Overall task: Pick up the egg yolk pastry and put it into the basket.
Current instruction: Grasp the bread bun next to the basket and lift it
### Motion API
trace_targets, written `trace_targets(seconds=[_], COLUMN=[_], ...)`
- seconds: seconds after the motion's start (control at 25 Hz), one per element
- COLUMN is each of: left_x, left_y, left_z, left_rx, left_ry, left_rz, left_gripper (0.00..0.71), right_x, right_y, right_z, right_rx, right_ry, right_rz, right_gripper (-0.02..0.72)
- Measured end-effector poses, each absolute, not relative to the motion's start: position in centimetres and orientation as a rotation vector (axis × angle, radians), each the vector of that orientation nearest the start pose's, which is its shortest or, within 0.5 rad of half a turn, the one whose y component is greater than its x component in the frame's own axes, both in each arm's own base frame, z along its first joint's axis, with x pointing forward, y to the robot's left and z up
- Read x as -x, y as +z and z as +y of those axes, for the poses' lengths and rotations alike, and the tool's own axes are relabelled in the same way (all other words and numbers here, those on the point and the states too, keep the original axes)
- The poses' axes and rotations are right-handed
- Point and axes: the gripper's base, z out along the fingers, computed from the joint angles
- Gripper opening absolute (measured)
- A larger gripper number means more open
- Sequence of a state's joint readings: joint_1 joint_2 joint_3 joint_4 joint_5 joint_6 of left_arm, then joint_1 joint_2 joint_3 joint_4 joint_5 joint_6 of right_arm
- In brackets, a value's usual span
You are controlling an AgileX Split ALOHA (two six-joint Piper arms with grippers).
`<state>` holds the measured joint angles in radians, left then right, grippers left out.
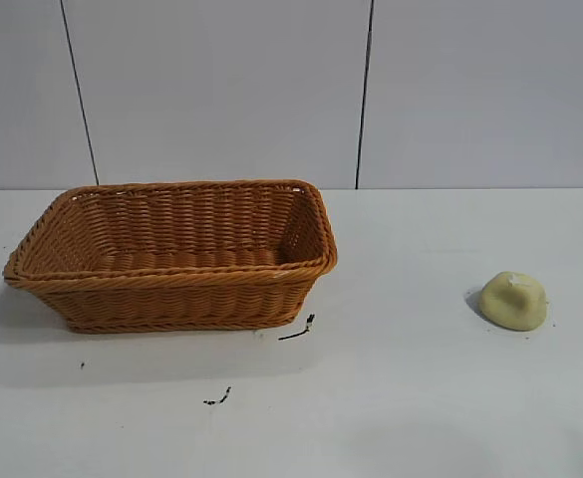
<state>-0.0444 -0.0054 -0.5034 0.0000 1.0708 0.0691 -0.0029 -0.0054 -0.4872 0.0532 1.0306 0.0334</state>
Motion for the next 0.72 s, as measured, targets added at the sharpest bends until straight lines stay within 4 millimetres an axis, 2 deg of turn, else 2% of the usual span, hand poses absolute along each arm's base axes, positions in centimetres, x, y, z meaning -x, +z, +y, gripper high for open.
trace_targets(seconds=[0.28, 0.4, 0.56, 0.72], left_x=[0.7, 0.7, 0.7, 0.7], left_y=[27.7, 27.7, 27.7, 27.7], left_z=[0.0, 0.0, 0.0, 0.0], left_rx=[-0.116, -0.116, -0.116, -0.116], left_ry=[0.015, 0.015, 0.015, 0.015], left_rz=[2.042, 2.042, 2.042, 2.042], left_gripper=[0.696, 0.696, 0.696, 0.696], right_x=[0.4, 0.0, -3.2, -8.3], right_y=[27.8, 29.2, 31.3, 32.6], right_z=[0.5, 0.5, 0.5, 0.5], right_rx=[-0.035, -0.036, -0.045, -0.057], right_ry=[0.094, 0.095, 0.095, 0.095], right_rz=[2.011, 2.009, 2.125, 2.298], right_gripper=[0.693, 0.693, 0.693, 0.693])
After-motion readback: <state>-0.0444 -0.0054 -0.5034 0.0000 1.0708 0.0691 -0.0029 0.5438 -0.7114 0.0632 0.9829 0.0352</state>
